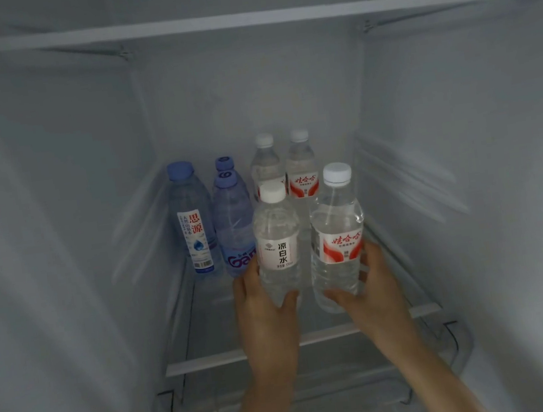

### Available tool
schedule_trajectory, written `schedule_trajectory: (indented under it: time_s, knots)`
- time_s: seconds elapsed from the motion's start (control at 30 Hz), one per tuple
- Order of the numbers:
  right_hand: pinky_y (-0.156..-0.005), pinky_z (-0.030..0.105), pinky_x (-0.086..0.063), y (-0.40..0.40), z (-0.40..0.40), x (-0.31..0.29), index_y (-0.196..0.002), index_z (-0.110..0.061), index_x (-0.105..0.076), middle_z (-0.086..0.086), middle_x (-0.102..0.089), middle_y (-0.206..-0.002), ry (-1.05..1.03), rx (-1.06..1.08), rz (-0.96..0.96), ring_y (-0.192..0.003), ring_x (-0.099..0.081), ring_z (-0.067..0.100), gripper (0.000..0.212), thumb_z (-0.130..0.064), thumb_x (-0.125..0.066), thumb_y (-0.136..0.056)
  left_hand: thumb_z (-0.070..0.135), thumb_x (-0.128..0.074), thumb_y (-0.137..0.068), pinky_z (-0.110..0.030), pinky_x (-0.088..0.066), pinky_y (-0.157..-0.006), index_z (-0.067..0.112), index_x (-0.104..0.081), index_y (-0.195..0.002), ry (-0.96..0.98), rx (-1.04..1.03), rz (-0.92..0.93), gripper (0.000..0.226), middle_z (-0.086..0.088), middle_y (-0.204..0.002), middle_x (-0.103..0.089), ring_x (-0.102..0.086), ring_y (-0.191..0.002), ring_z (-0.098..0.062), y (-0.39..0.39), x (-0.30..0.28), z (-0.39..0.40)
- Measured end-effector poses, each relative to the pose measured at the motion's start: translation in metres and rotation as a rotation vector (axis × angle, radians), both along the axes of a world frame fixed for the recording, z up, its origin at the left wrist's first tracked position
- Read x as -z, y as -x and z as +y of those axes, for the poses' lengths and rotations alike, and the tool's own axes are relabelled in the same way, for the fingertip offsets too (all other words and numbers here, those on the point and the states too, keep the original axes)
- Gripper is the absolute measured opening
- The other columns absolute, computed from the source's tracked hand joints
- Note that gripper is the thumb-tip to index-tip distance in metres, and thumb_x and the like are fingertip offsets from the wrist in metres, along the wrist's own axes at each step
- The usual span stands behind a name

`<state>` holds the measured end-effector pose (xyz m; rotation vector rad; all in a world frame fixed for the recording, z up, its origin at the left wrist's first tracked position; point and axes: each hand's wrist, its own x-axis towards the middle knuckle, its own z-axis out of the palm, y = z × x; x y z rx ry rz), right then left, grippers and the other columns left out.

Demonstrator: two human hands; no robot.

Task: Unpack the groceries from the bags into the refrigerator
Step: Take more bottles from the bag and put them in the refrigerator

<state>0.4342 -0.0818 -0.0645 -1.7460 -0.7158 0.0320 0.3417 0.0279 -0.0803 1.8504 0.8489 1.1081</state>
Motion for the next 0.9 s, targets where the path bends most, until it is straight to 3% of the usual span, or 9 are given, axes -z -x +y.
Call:
schedule_trajectory:
  time_s: [0.1,0.27,0.4,0.5,0.6,0.8,0.9]
  knots:
    - [-0.074,0.007,-0.04,-0.009,0.008,-0.001,-0.12,-0.037,-0.043,-0.021,-0.055,-0.11,-0.021,0.001,0.007,-0.095,-0.051,-0.015,0.07,-0.017,-0.085,-0.069,0.008,-0.08,-0.073,-0.042,-0.048,-0.099,0.021,-0.046,-0.135,-0.02,0.025,-0.007,0.072,0.0,-0.128,-0.053,-0.053,-0.118,-0.018,-0.018,0.002,0.006]
    - [-0.077,0.008,-0.044,-0.029,0.028,0.001,-0.122,-0.034,-0.044,-0.017,-0.055,-0.11,-0.045,0.028,0.005,-0.096,-0.053,-0.012,0.073,-0.009,-0.085,-0.067,0.006,-0.077,-0.077,-0.041,-0.043,-0.103,0.009,-0.045,-0.136,-0.071,-0.045,0.062,0.067,-0.01,-0.132,-0.05,-0.048,-0.123,-0.027,-0.049,-0.001,0.018]
    - [-0.094,0.033,-0.05,-0.049,0.047,0.005,-0.13,-0.021,-0.045,-0.003,-0.057,-0.122,-0.026,0.058,-0.022,-0.109,-0.057,0.011,0.076,-0.009,-0.086,-0.066,0.009,-0.074,-0.081,-0.042,-0.046,-0.102,0.006,-0.036,-0.145,-0.127,-0.088,0.146,0.075,-0.016,-0.141,-0.044,-0.049,-0.126,-0.032,-0.066,-0.003,0.023]
    - [-0.098,0.043,-0.048,-0.06,0.061,0.01,-0.134,-0.018,-0.043,0.003,-0.055,-0.126,-0.01,0.085,-0.05,-0.116,-0.054,0.019,0.08,-0.011,-0.085,-0.067,0.015,-0.07,-0.085,-0.042,-0.051,-0.092,0.004,-0.032,-0.146,-0.141,-0.124,0.248,0.073,-0.016,-0.141,-0.045,-0.055,-0.119,-0.034,-0.074,-0.007,0.021]
    - [-0.1,0.042,-0.047,-0.068,0.072,0.013,-0.136,-0.016,-0.041,0.006,-0.054,-0.127,-0.001,0.085,-0.092,-0.117,-0.053,0.02,0.079,-0.012,-0.083,-0.07,0.018,-0.066,-0.089,-0.042,-0.051,-0.085,0.004,-0.03,-0.148,-0.131,-0.146,0.306,0.071,-0.014,-0.143,-0.045,-0.055,-0.119,-0.032,-0.081,-0.012,0.021]
    - [-0.097,0.028,-0.04,-0.08,0.078,0.011,-0.139,-0.011,-0.038,0.01,-0.052,-0.13,0.013,0.067,-0.122,-0.119,-0.051,0.021,0.08,-0.01,-0.082,-0.072,0.017,-0.066,-0.089,-0.04,-0.05,-0.09,0.006,-0.025,-0.15,-0.122,-0.148,0.286,0.074,-0.014,-0.145,-0.044,-0.05,-0.126,-0.03,-0.092,-0.01,0.028]
    - [-0.101,0.033,-0.043,-0.082,0.08,0.012,-0.14,-0.011,-0.037,0.01,-0.052,-0.131,0.015,0.06,-0.125,-0.12,-0.052,0.021,0.08,-0.013,-0.081,-0.074,0.014,-0.068,-0.087,-0.039,-0.048,-0.093,0.005,-0.025,-0.15,-0.127,-0.148,0.248,0.077,-0.015,-0.146,-0.044,-0.05,-0.128,-0.03,-0.094,-0.009,0.029]
